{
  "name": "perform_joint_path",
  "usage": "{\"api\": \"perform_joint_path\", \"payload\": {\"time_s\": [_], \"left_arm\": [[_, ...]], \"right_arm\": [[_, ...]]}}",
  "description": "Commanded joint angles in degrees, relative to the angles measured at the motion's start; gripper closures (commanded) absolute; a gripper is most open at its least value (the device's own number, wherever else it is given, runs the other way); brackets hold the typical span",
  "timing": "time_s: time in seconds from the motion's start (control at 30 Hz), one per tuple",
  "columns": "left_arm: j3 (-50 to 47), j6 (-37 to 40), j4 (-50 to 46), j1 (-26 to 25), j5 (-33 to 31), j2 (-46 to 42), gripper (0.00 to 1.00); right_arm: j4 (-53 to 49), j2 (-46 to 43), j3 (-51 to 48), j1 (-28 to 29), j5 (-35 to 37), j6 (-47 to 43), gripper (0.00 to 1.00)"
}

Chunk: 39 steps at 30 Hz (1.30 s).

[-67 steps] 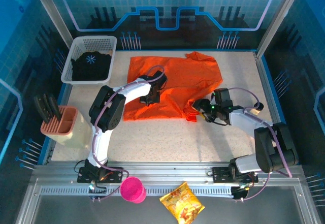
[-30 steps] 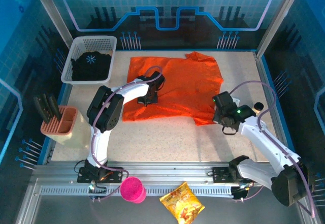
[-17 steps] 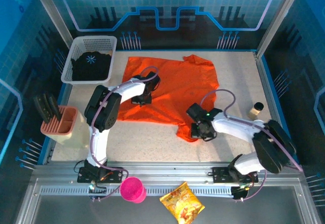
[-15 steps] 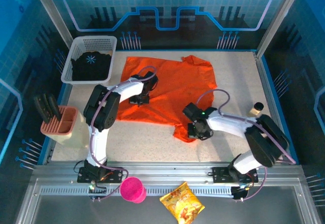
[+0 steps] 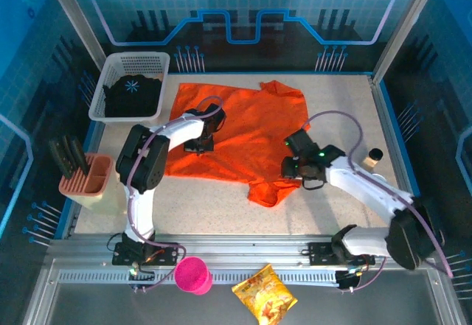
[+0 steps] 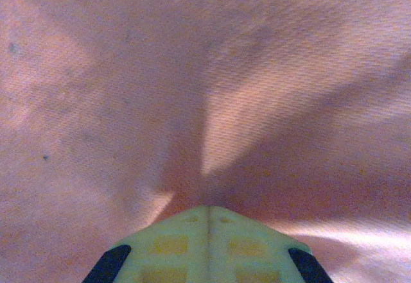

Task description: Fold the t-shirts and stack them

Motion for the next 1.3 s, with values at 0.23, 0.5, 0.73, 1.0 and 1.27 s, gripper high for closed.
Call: {"api": "perform_joint_path", "payload": {"time_s": [0.23,0.5,0.73,1.0,1.27], "left_arm": [[-0.1,1.1,0.9,-1.2,5.0,-10.3,1.0],[-1.8,1.5,0.8,-1.1,5.0,-15.1,0.99],[-2.7,1.7,0.9,-0.7,4.4,-13.6,1.0],[-3.2,1.2,2.7,-0.3,7.0,-9.4,1.0],[-5.5,-0.6,4.1,-0.3,8.5,-7.4,1.0]], "right_arm": [[10.4,9.1,-0.3,-9.1,-7.7,-6.7,1.0],[12.9,26.0,3.5,-12.1,-8.8,-0.9,1.0],[-0.3,27.6,6.2,-14.2,1.5,6.5,1.0],[-7.5,27.9,6.1,-18.8,6.9,6.4,1.0],[-7.3,21.0,8.7,-20.5,6.3,-2.1,1.0]]}}
